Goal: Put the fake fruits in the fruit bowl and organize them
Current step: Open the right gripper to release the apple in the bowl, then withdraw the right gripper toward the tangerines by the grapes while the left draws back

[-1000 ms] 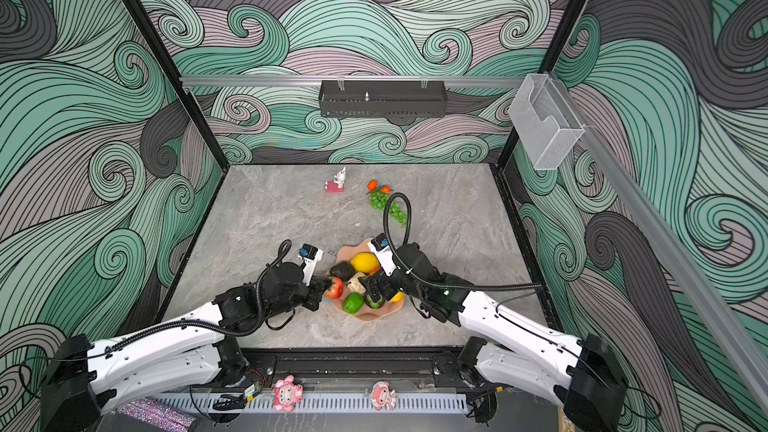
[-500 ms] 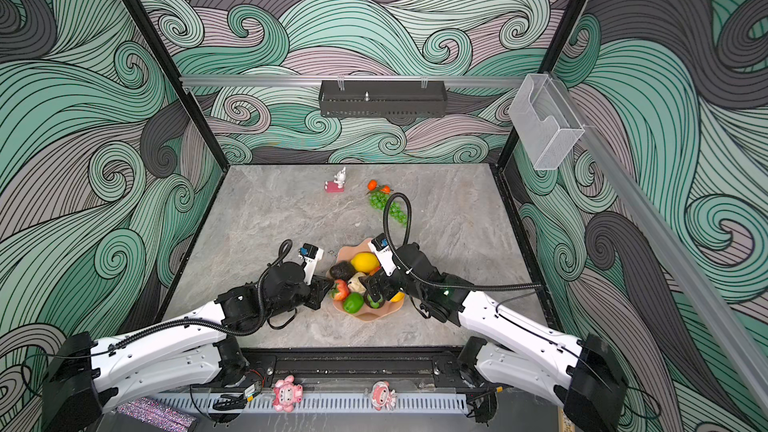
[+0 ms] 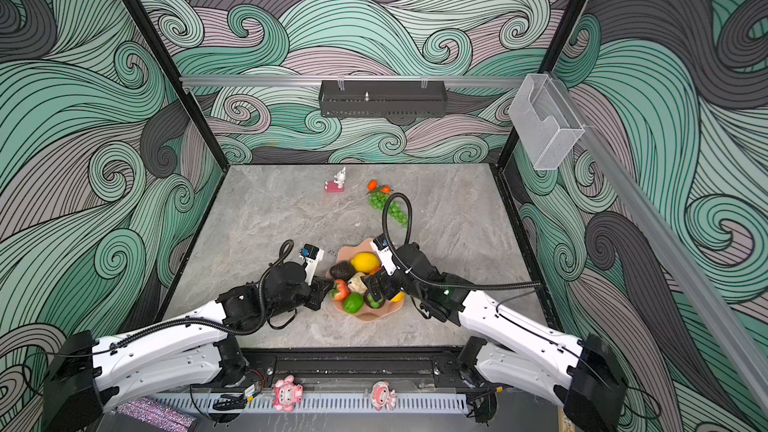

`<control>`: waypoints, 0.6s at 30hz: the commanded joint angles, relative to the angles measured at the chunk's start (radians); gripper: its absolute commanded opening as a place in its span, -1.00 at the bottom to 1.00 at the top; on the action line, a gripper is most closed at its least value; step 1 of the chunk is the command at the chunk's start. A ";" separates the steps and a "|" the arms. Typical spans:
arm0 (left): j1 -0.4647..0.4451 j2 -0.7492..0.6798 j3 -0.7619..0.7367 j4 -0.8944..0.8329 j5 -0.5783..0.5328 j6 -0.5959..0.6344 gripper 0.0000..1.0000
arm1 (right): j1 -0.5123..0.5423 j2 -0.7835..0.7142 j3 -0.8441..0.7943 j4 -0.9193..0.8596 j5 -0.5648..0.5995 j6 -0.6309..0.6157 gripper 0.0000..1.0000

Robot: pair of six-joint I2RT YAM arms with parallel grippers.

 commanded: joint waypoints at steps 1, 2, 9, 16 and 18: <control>-0.005 -0.062 0.070 -0.073 -0.092 0.052 -0.48 | -0.034 0.010 0.089 -0.073 0.050 0.009 0.93; -0.005 -0.083 0.074 -0.080 -0.123 0.074 -0.41 | -0.056 0.022 0.114 -0.096 0.053 0.015 0.94; 0.022 -0.250 0.040 -0.043 -0.336 0.190 0.03 | -0.255 0.154 0.257 -0.169 0.014 0.069 0.94; 0.074 -0.339 -0.027 -0.031 -0.393 0.180 0.18 | -0.387 0.413 0.494 -0.233 0.007 0.076 0.89; 0.083 -0.356 -0.055 -0.034 -0.395 0.162 0.24 | -0.424 0.497 0.568 -0.231 -0.031 0.084 0.83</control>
